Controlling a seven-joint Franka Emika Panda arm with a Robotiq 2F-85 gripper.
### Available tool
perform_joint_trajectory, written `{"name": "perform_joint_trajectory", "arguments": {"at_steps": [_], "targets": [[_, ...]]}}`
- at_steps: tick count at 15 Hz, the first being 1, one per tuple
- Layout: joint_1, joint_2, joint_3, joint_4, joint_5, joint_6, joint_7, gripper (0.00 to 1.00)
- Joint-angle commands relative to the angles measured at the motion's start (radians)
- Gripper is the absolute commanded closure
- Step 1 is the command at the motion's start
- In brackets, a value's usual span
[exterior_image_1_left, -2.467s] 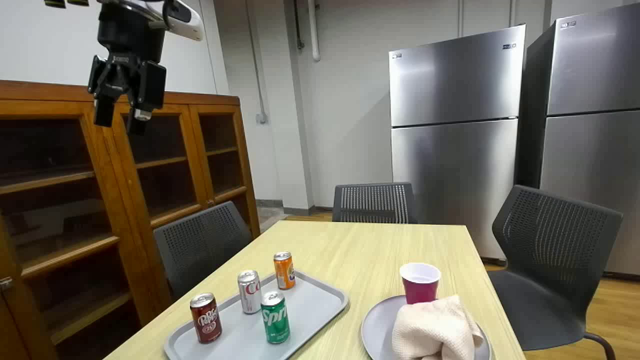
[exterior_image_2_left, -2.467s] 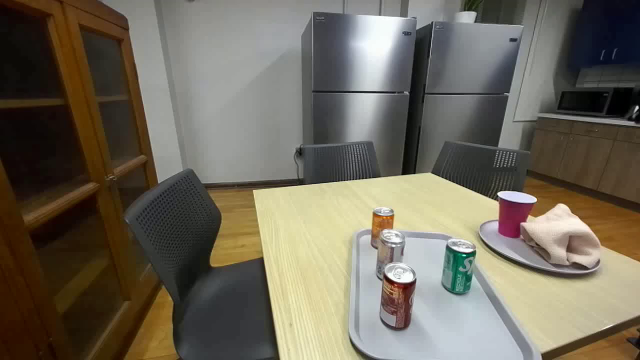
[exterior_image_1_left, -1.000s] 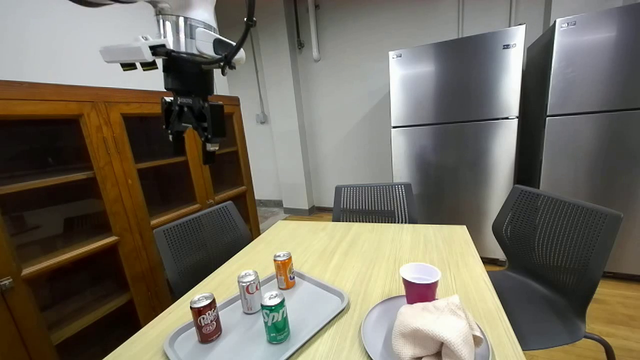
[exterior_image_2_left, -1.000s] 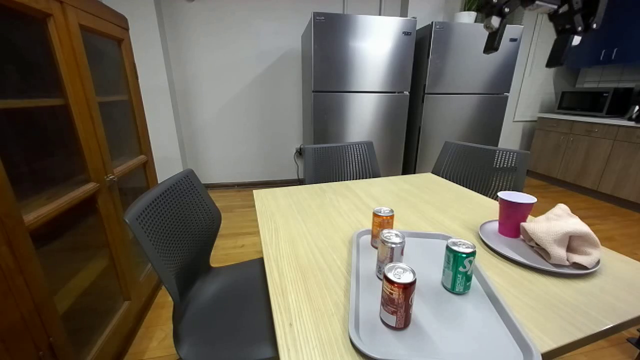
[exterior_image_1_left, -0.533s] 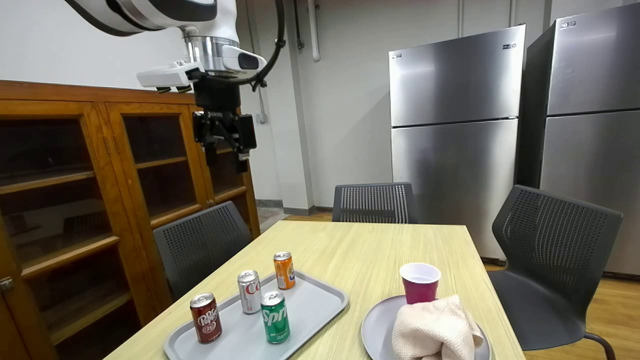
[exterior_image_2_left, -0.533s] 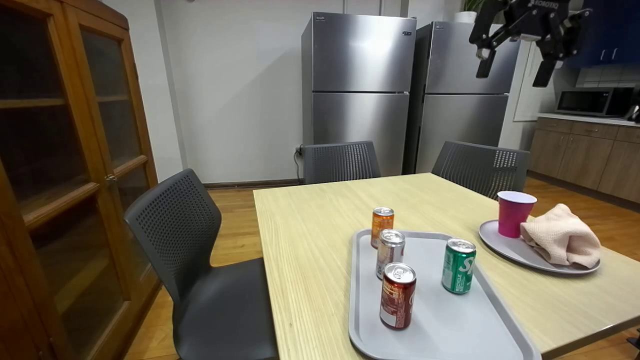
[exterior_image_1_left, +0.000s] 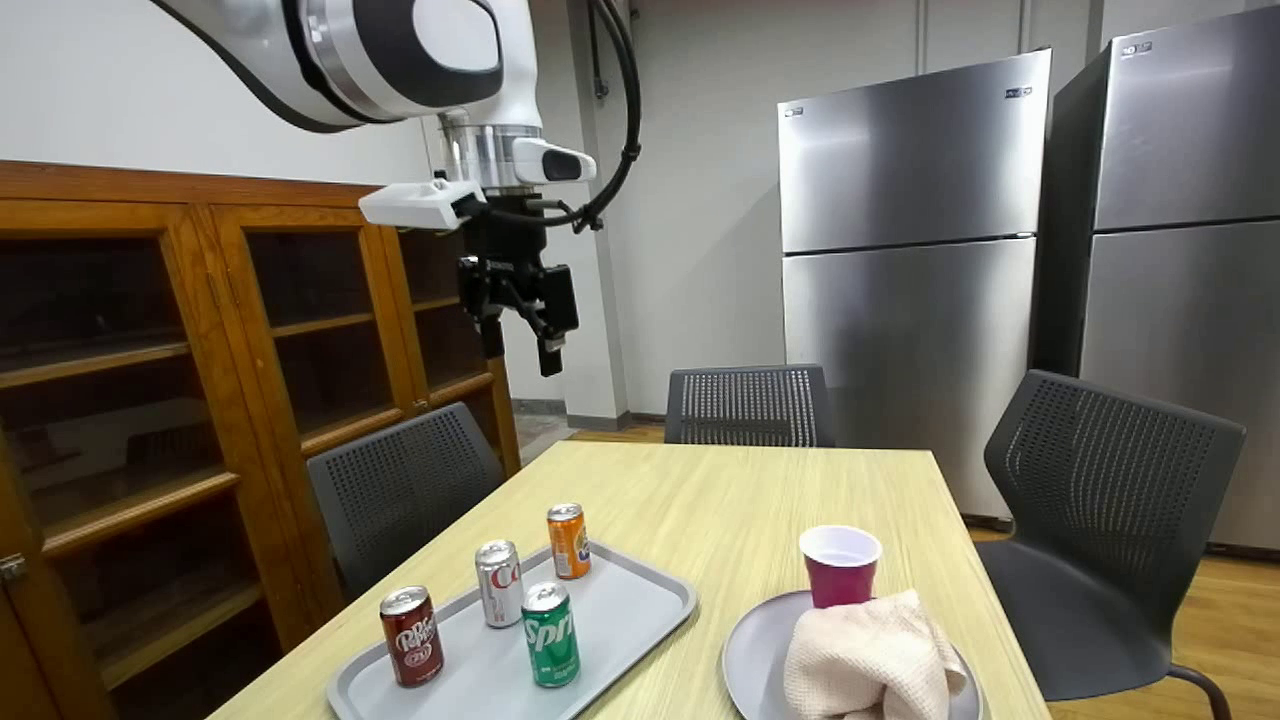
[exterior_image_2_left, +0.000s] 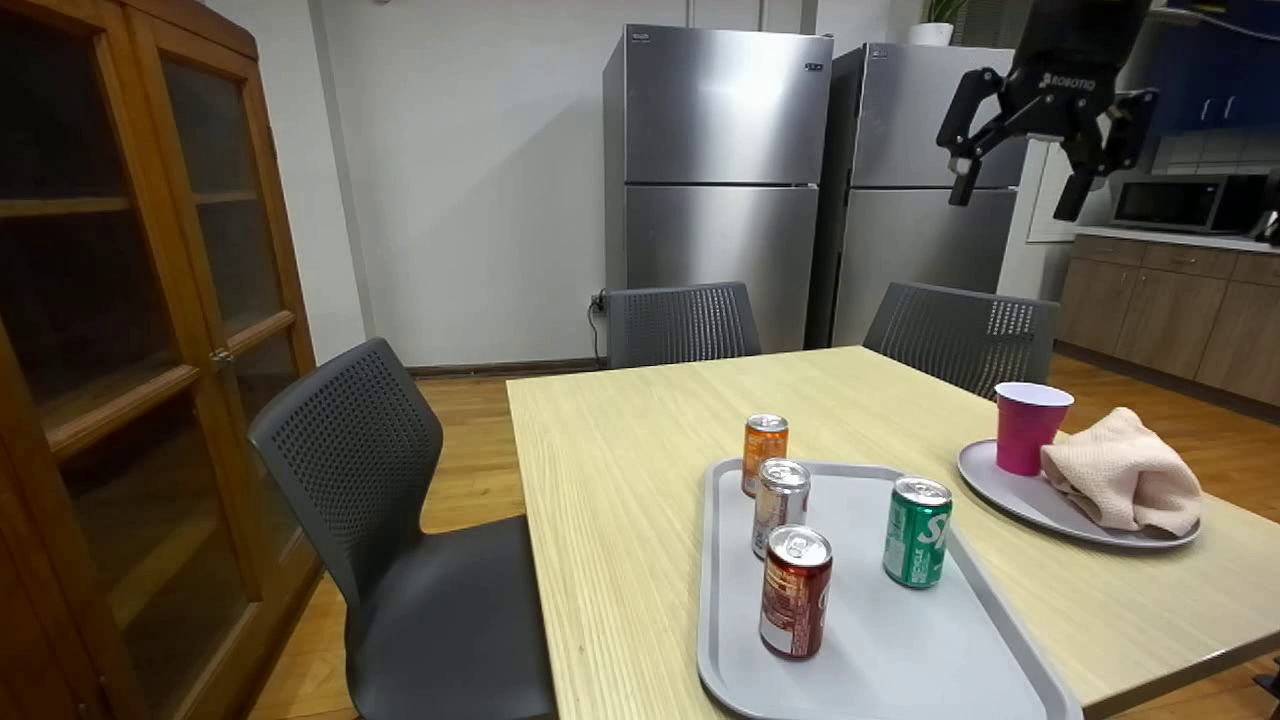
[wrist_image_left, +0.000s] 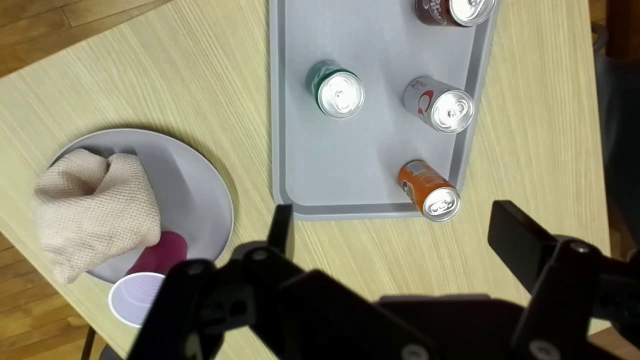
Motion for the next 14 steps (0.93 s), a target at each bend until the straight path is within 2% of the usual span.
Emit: {"name": "perform_joint_trajectory", "arguments": {"at_steps": [1, 9, 13, 14], "targets": [[-0.025, 0.068, -0.005, 0.023, -0.022, 0.045, -0.001, 0.0], [-0.074, 0.191, -0.028, 0.045, -0.102, 0.172, 0.05, 0.0], [-0.098, 0.233, -0.03, 0.066, -0.169, 0.203, 0.155, 0.0], [-0.082, 0.208, -0.041, 0.035, -0.128, 0.2, 0.085, 0.0]]}}
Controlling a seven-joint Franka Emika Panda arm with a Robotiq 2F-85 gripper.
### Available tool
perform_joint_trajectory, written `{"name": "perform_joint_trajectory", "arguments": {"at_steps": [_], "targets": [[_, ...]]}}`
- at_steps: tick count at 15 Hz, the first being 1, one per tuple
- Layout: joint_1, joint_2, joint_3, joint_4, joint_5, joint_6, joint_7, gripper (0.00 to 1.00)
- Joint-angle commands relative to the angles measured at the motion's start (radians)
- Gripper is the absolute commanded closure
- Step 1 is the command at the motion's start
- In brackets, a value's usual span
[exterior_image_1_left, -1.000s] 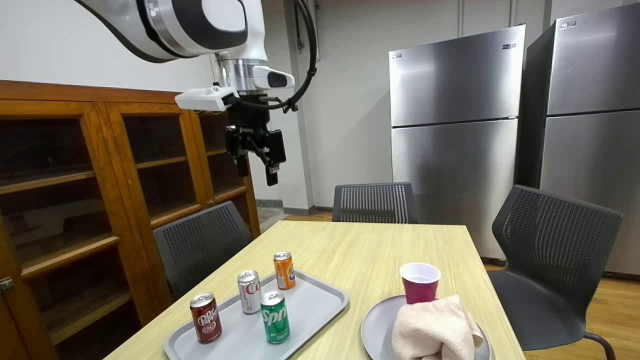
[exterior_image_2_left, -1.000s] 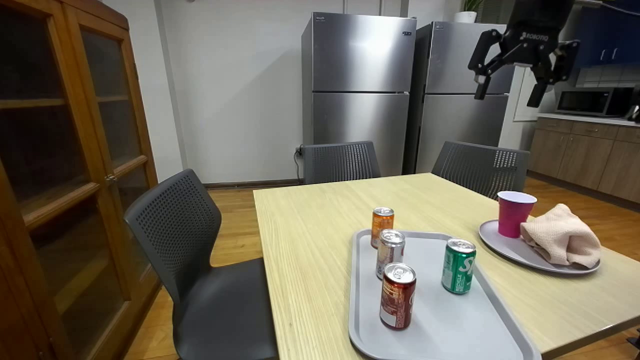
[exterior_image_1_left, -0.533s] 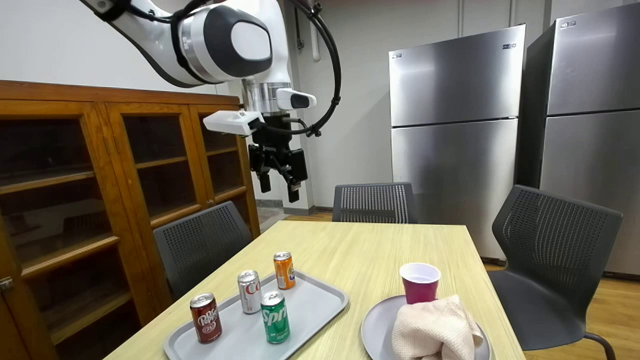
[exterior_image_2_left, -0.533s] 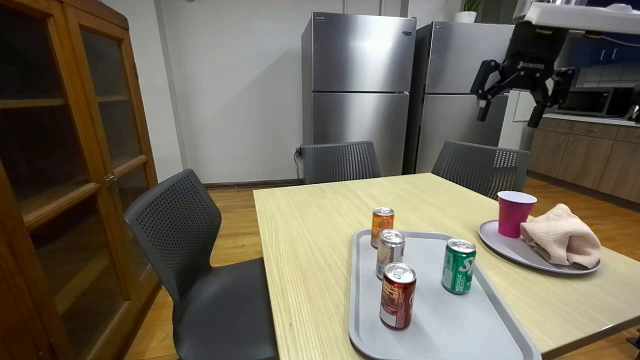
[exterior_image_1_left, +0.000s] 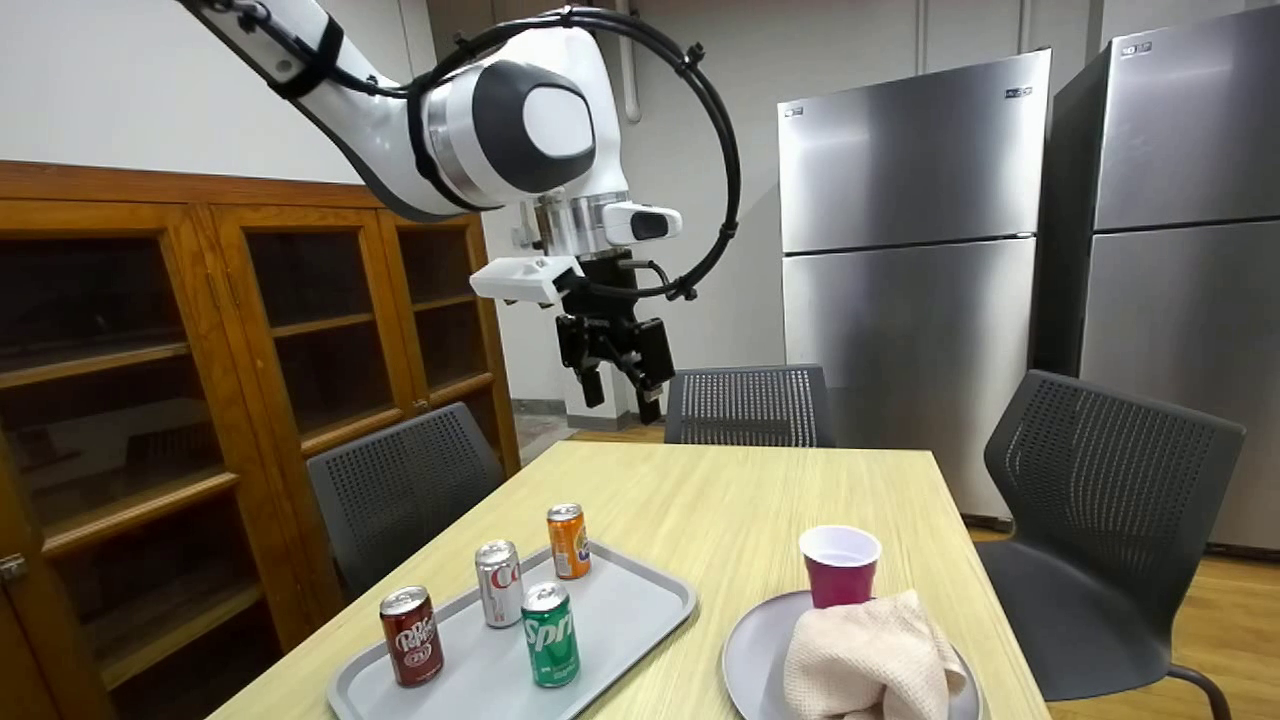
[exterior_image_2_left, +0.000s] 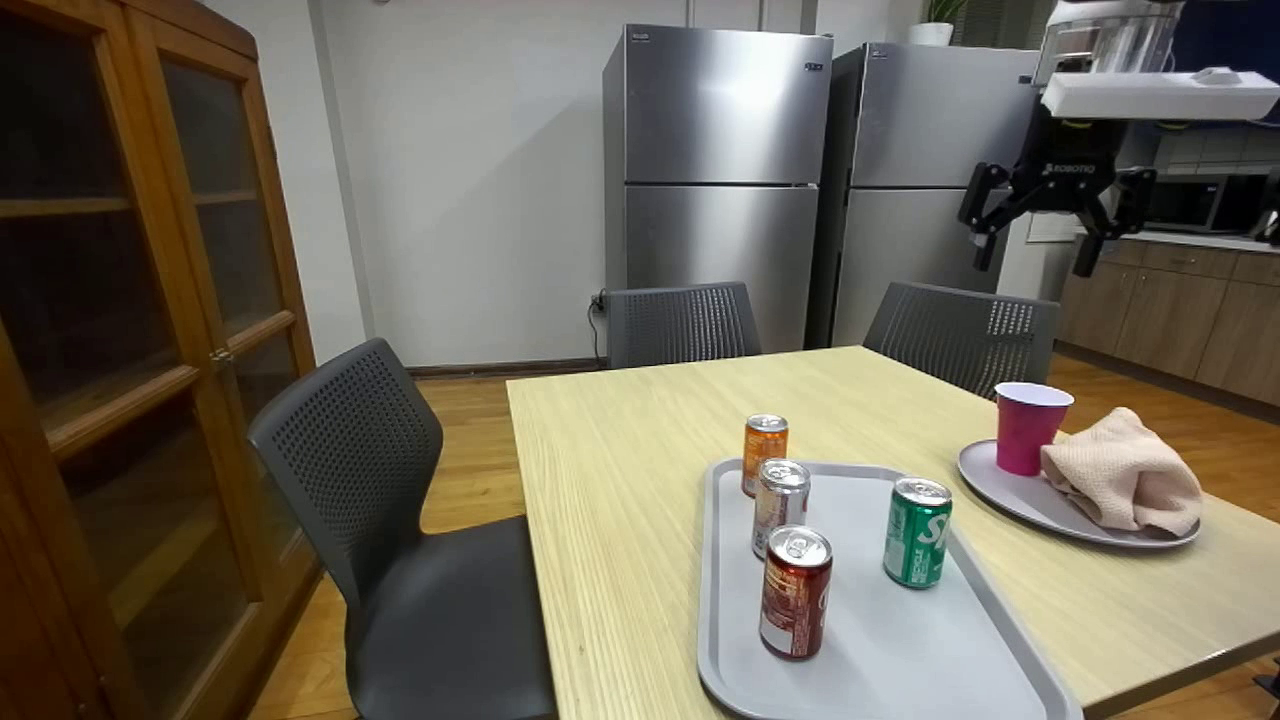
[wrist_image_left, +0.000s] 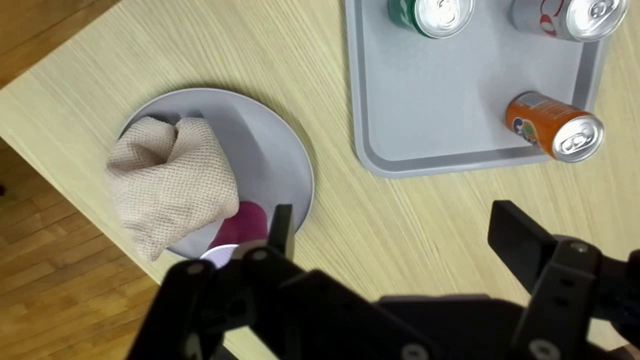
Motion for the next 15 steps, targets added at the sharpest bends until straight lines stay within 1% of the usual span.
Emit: {"name": "perform_joint_trajectory", "arguments": {"at_steps": [1, 10, 12, 15], "targets": [[-0.004, 0.009, 0.0, 0.007, -0.01, 0.0, 0.017, 0.0], [-0.005, 0.019, 0.0, 0.017, -0.015, 0.002, 0.033, 0.0], [-0.009, 0.028, -0.001, 0.016, -0.029, 0.03, 0.039, 0.0], [-0.013, 0.061, -0.014, 0.033, -0.026, 0.075, 0.011, 0.0]]}}
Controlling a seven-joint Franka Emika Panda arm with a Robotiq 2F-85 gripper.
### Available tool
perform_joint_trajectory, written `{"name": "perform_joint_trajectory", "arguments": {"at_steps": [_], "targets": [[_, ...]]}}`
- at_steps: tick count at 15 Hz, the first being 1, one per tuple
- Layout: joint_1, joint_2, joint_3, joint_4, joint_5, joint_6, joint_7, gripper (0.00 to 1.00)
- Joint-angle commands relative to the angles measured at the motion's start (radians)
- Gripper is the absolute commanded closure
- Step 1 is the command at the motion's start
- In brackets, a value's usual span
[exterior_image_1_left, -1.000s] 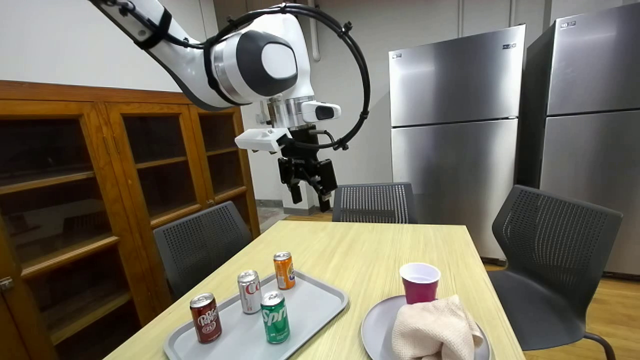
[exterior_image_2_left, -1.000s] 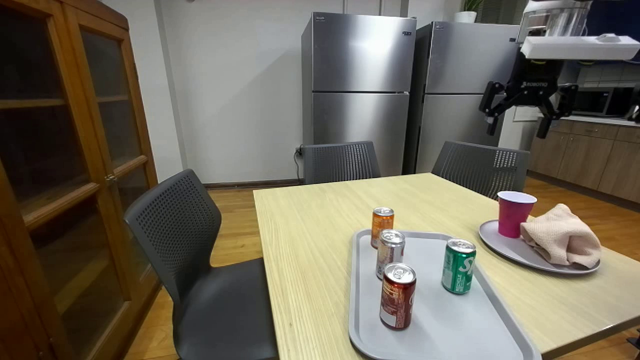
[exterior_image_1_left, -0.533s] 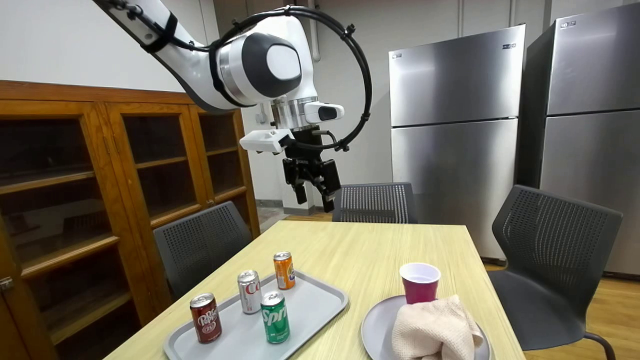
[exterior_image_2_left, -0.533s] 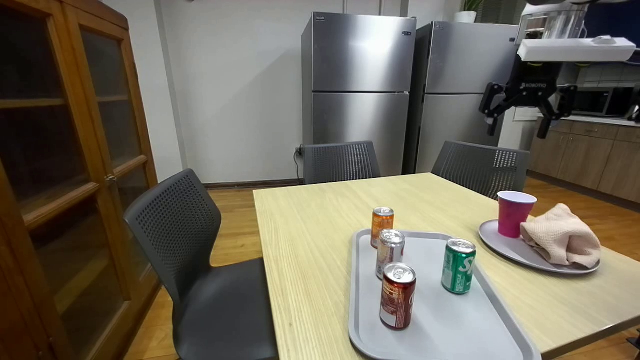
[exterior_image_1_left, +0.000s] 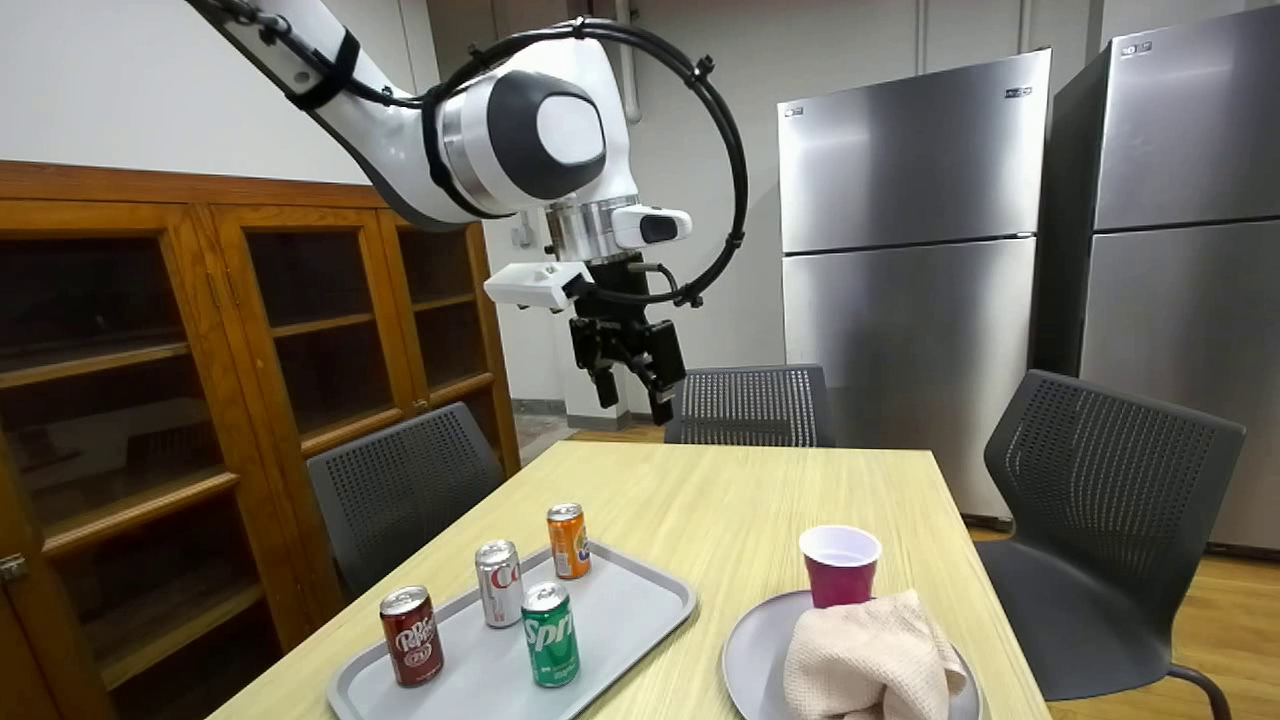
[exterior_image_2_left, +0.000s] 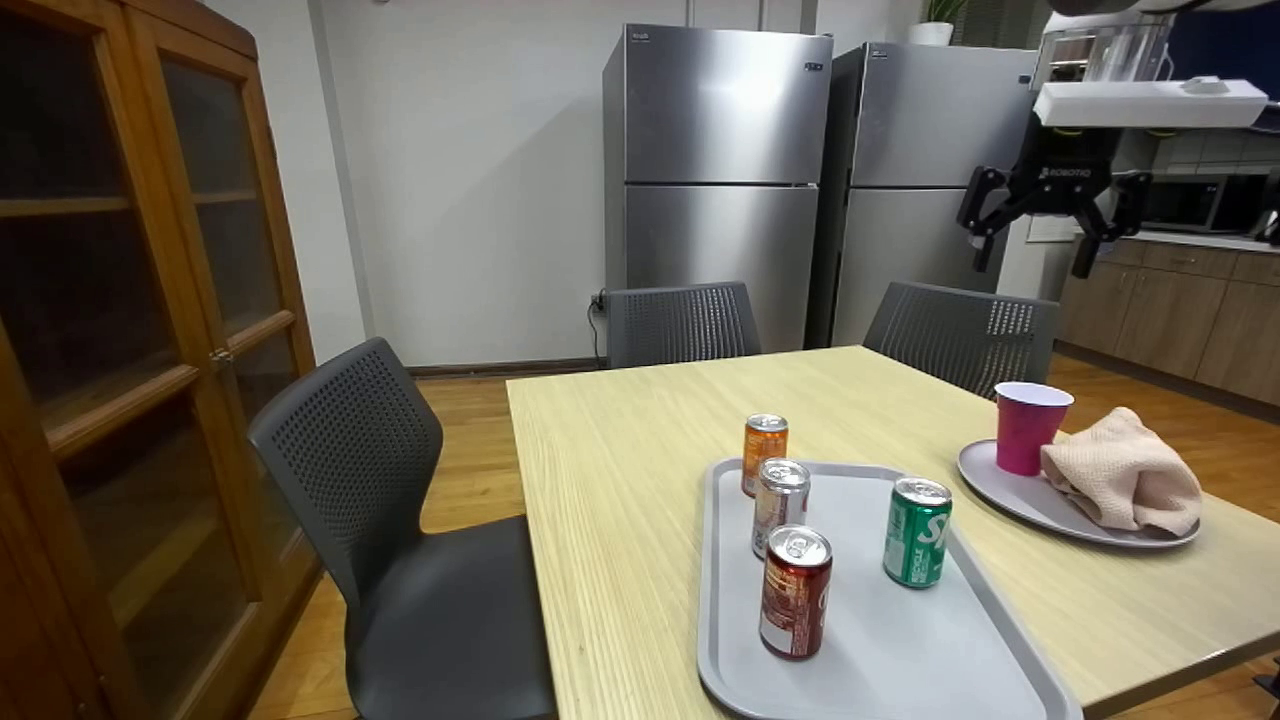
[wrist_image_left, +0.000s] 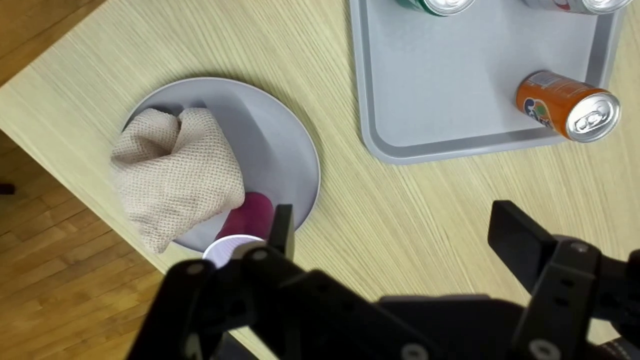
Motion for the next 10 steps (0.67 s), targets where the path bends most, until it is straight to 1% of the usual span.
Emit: {"name": "perform_joint_trajectory", "arguments": {"at_steps": [1, 5, 10], "targets": [[-0.008, 0.049, -0.016, 0.026, -0.005, 0.058, -0.036, 0.0], [-0.009, 0.123, -0.046, 0.063, 0.016, 0.115, -0.102, 0.0], [-0.014, 0.245, -0.077, 0.15, 0.032, 0.15, -0.154, 0.0]]}}
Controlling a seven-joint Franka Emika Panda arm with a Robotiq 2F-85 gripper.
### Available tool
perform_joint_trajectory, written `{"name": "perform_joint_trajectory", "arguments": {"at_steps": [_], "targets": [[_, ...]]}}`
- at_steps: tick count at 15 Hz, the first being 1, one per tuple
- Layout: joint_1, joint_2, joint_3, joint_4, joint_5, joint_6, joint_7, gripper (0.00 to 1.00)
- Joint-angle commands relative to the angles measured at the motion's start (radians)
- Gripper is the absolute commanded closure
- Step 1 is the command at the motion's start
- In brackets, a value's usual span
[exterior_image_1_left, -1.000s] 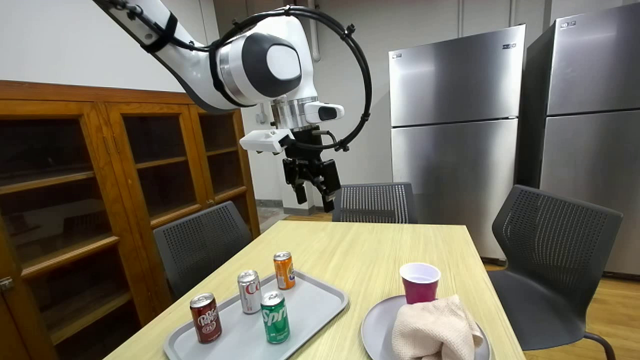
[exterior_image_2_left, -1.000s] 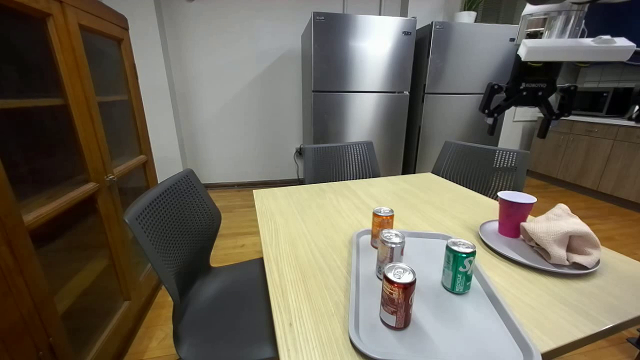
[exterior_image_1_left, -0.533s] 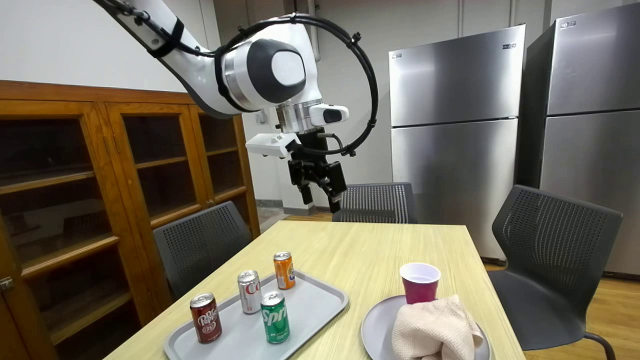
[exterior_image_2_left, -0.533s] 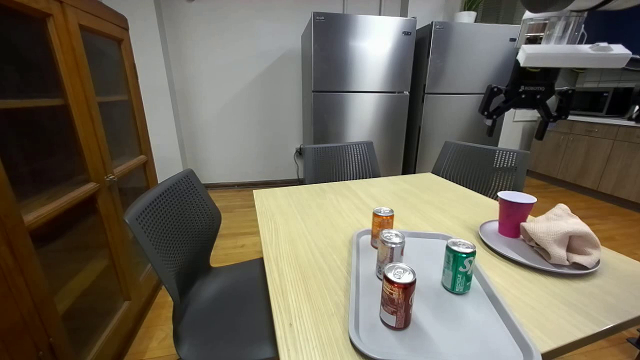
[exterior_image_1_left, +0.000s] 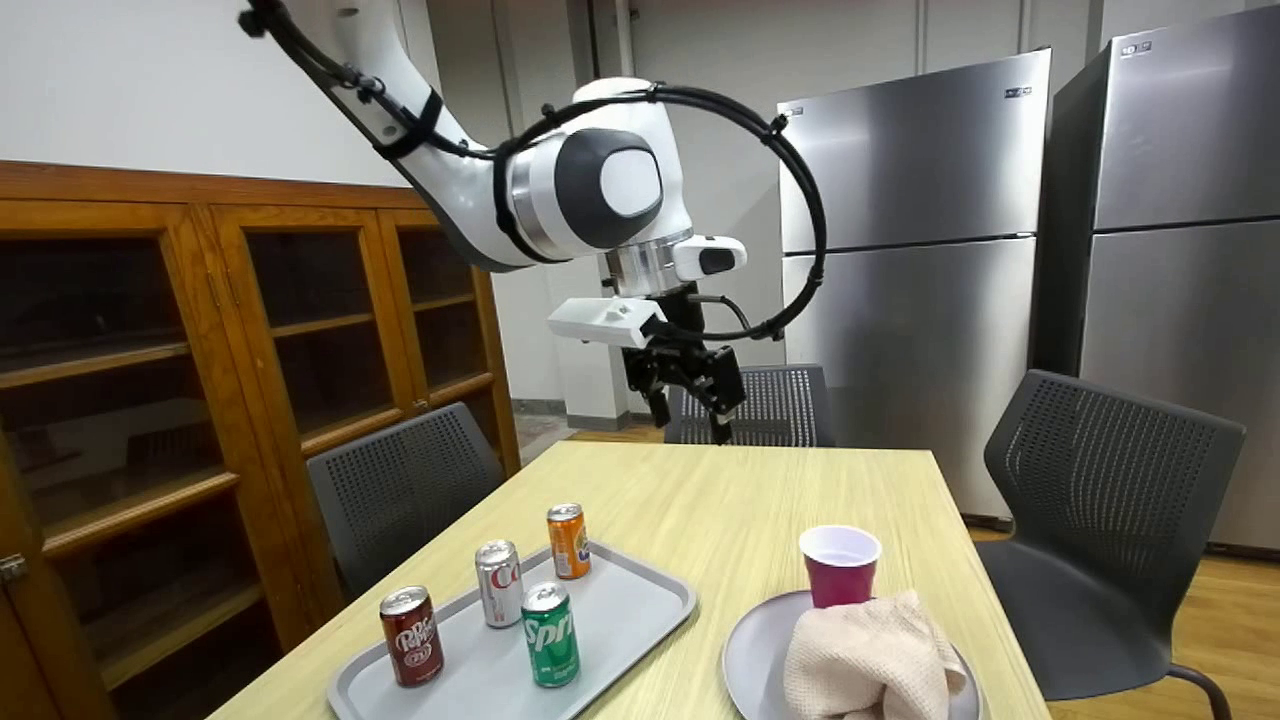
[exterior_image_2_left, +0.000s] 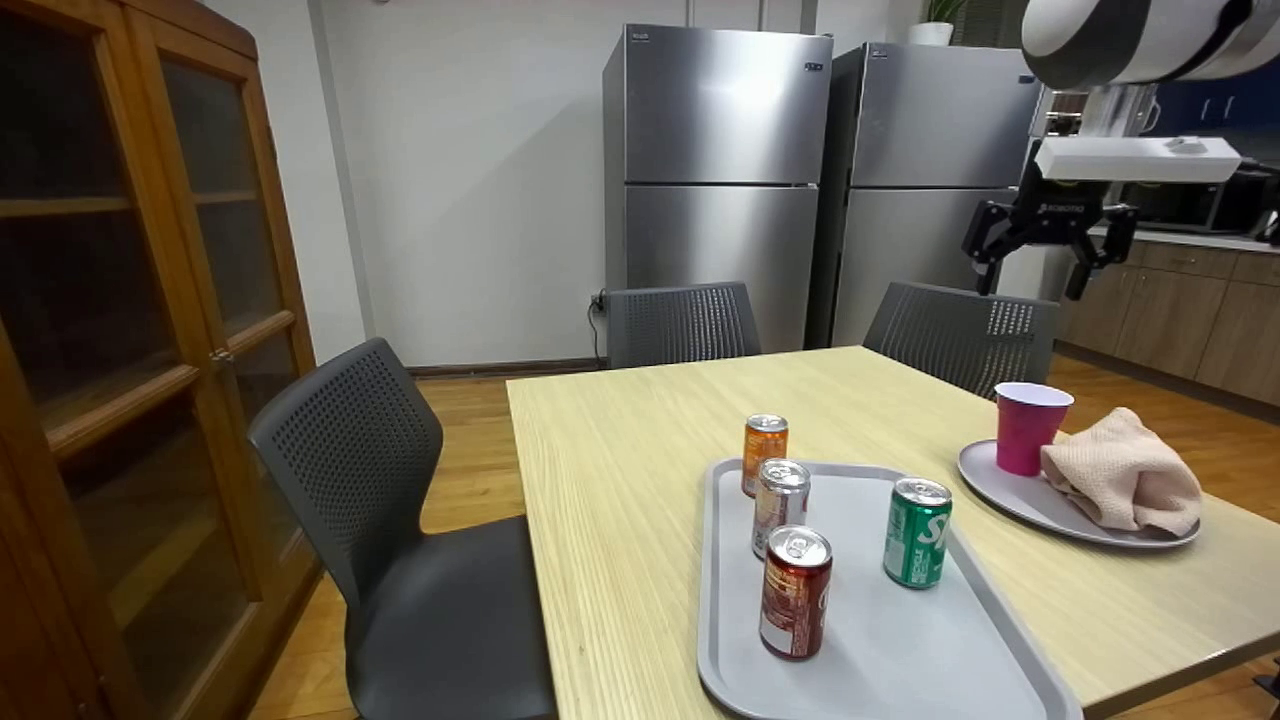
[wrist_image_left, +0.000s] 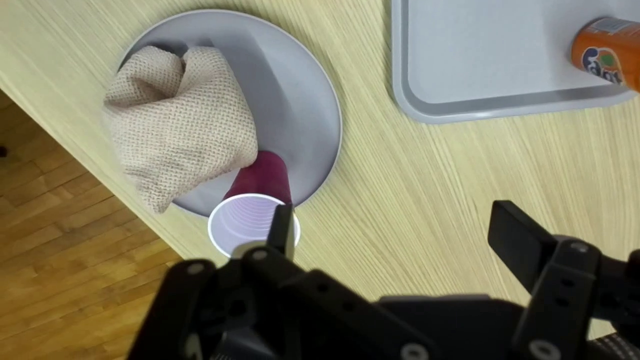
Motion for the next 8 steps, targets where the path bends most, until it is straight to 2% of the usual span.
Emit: {"name": "perform_joint_trajectory", "arguments": {"at_steps": [1, 8], "targets": [[-0.015, 0.107, -0.008, 0.097, 0.034, 0.013, -0.058, 0.0], [-0.03, 0.269, -0.032, 0.235, 0.032, 0.019, -0.042, 0.0]]}}
